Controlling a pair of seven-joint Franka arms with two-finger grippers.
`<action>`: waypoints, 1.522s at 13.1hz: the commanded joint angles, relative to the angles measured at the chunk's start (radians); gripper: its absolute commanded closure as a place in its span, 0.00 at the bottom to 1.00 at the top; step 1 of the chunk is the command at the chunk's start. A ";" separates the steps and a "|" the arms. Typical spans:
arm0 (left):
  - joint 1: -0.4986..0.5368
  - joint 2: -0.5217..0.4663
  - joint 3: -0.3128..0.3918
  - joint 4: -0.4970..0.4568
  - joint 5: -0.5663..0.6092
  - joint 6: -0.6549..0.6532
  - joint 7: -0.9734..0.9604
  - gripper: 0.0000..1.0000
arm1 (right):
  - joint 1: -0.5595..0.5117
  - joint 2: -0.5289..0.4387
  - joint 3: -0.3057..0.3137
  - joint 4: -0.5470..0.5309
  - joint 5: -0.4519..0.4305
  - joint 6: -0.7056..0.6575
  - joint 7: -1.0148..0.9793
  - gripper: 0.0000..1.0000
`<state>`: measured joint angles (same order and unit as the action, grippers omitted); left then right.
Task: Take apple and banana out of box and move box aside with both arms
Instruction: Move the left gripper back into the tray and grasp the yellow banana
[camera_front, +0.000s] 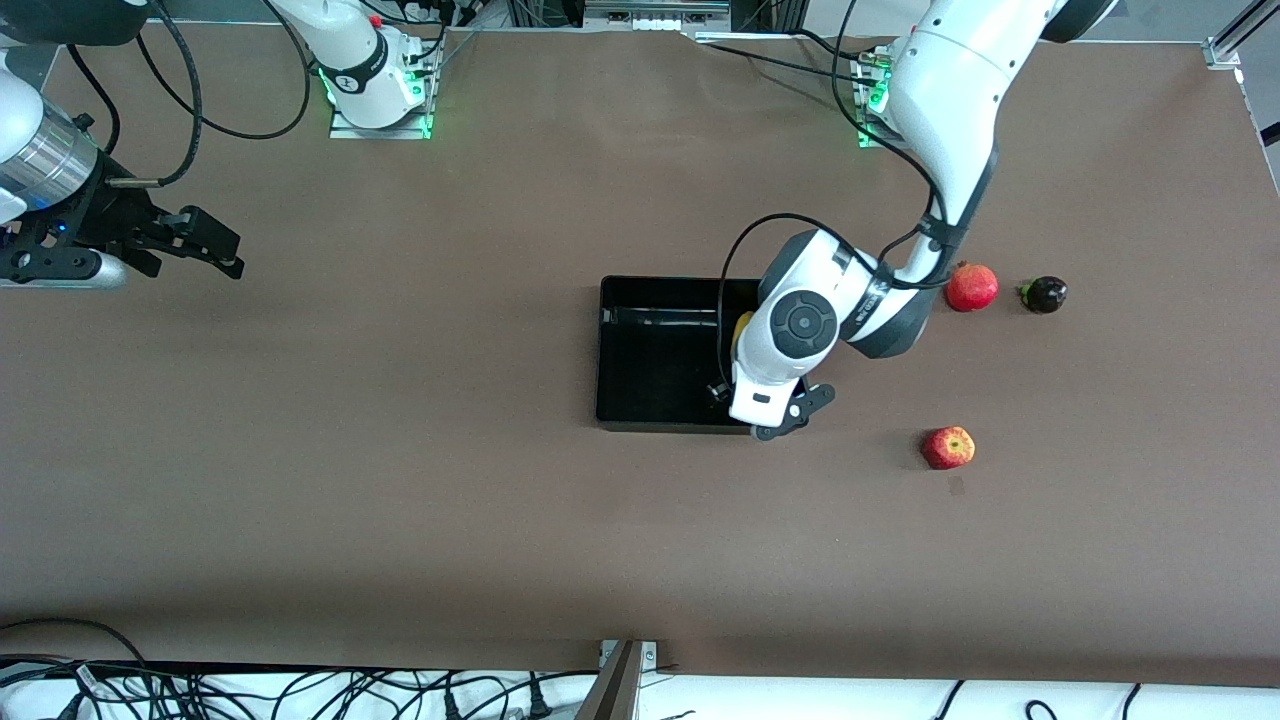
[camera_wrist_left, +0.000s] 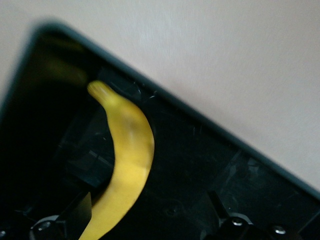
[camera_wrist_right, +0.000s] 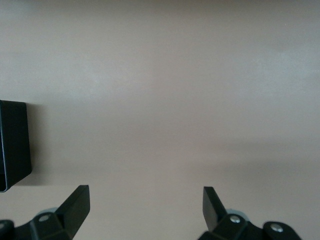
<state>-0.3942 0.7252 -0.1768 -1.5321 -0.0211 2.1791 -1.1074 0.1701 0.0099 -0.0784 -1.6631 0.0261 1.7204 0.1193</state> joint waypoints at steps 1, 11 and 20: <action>-0.017 0.006 -0.006 -0.063 0.065 0.045 -0.054 0.00 | -0.006 0.012 0.008 0.023 0.001 -0.007 0.000 0.00; -0.026 0.054 -0.032 -0.126 0.205 0.196 -0.184 1.00 | -0.004 0.103 0.011 0.023 0.005 0.004 -0.016 0.00; 0.066 -0.167 -0.044 0.011 0.017 -0.359 0.142 1.00 | 0.074 0.281 0.017 0.022 0.113 0.048 -0.056 0.00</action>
<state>-0.3757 0.5979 -0.2217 -1.5810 0.0542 1.9556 -1.0850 0.2241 0.2636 -0.0640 -1.6610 0.1093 1.7659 0.0670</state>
